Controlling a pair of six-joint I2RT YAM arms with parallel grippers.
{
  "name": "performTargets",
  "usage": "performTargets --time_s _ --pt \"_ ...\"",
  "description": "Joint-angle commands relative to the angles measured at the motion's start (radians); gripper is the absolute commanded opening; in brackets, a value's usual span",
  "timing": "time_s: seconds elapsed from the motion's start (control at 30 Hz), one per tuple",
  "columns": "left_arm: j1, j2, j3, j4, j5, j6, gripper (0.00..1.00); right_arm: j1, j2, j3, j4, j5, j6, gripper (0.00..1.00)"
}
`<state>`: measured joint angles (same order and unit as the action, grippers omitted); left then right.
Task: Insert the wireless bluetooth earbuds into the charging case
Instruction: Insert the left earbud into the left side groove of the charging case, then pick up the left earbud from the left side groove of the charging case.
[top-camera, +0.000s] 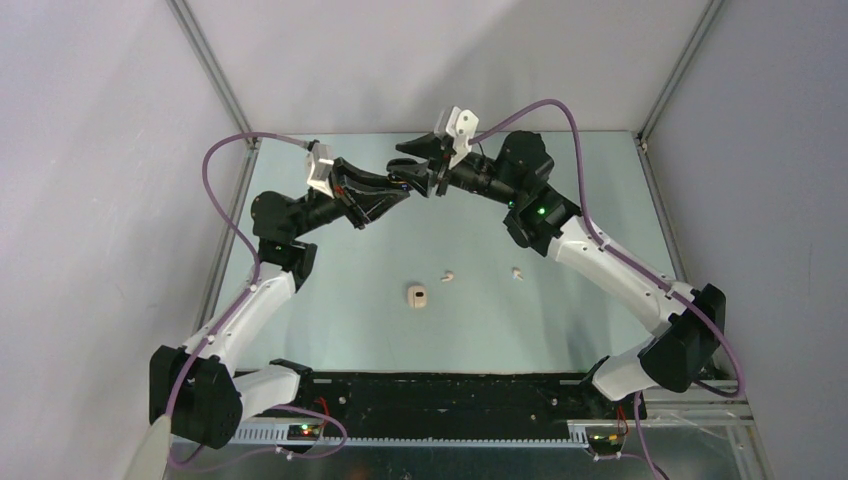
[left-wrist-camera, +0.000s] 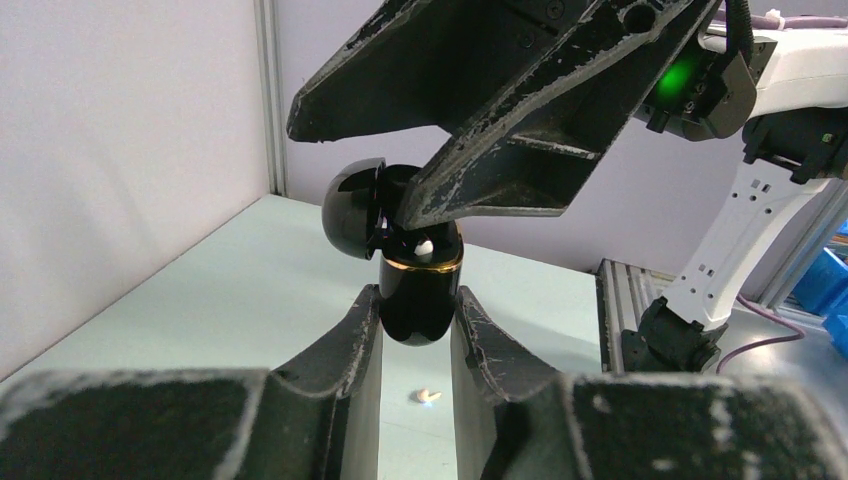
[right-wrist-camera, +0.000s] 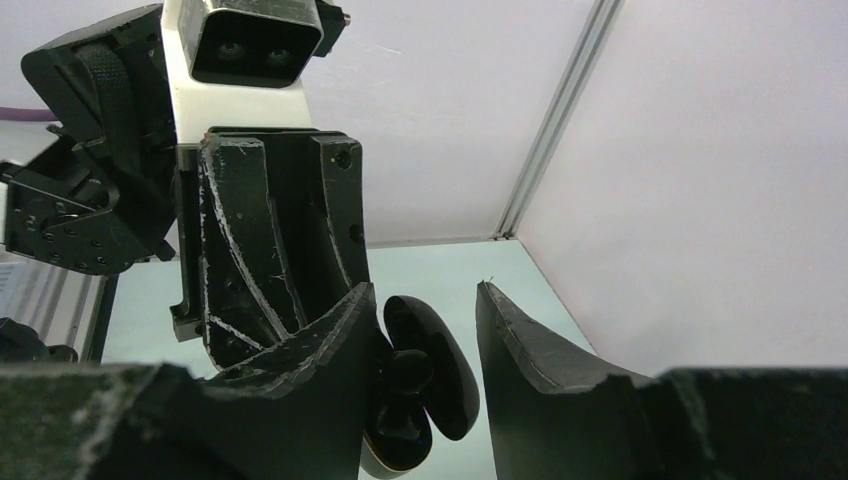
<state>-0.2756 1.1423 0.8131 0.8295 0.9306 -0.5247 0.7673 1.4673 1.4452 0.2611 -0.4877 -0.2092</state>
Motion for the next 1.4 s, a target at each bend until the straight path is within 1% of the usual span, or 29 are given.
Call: performTargets --time_s 0.0,0.13,0.2,0.33,0.4,0.57,0.63,0.7,0.73,0.77,0.83,1.0,1.13,1.23,1.37 --pt "0.000 -0.032 0.000 0.043 -0.008 -0.008 0.00 0.002 0.006 0.050 -0.004 -0.023 0.015 0.46" --pt "0.001 -0.033 -0.008 0.036 -0.025 -0.007 0.00 0.006 0.004 0.053 0.001 -0.014 0.014 0.46" --pt "0.000 -0.033 -0.011 0.027 -0.033 0.001 0.00 0.002 0.007 0.080 0.000 -0.004 0.047 0.46" --pt "0.001 -0.032 -0.023 0.010 -0.033 0.040 0.00 -0.040 0.013 0.207 -0.079 -0.009 0.178 0.49" --pt "0.002 -0.029 -0.028 0.008 -0.018 0.053 0.00 -0.069 0.006 0.229 -0.134 -0.029 0.252 0.50" --pt "0.001 -0.011 -0.026 0.007 0.010 0.084 0.00 -0.128 -0.071 0.139 -0.243 -0.095 0.246 0.49" --pt "0.000 -0.006 -0.028 0.008 0.016 0.091 0.00 -0.142 -0.090 0.093 -0.303 -0.117 0.231 0.46" --pt "0.001 -0.002 -0.025 0.008 0.019 0.091 0.00 -0.141 -0.096 0.086 -0.385 -0.117 0.198 0.39" --pt "0.000 0.001 -0.025 0.008 0.019 0.093 0.00 -0.139 -0.098 0.084 -0.399 -0.126 0.172 0.34" --pt "0.001 0.002 -0.023 0.007 0.019 0.096 0.00 -0.137 -0.099 0.077 -0.416 -0.132 0.156 0.31" --pt "0.000 0.005 -0.021 0.004 0.018 0.104 0.00 -0.129 -0.101 0.071 -0.426 -0.145 0.146 0.28" --pt "-0.001 0.001 -0.024 -0.024 -0.009 0.131 0.00 -0.107 -0.075 0.100 -0.457 -0.162 0.177 0.28" --pt "-0.001 -0.004 -0.030 -0.036 -0.025 0.145 0.00 -0.092 -0.049 0.149 -0.495 -0.150 0.224 0.31" --pt "-0.001 -0.006 -0.039 -0.044 -0.034 0.158 0.00 -0.082 -0.036 0.170 -0.507 -0.133 0.225 0.37" --pt "-0.004 -0.006 -0.042 -0.048 -0.039 0.167 0.00 -0.075 0.006 0.232 -0.555 -0.113 0.230 0.39"
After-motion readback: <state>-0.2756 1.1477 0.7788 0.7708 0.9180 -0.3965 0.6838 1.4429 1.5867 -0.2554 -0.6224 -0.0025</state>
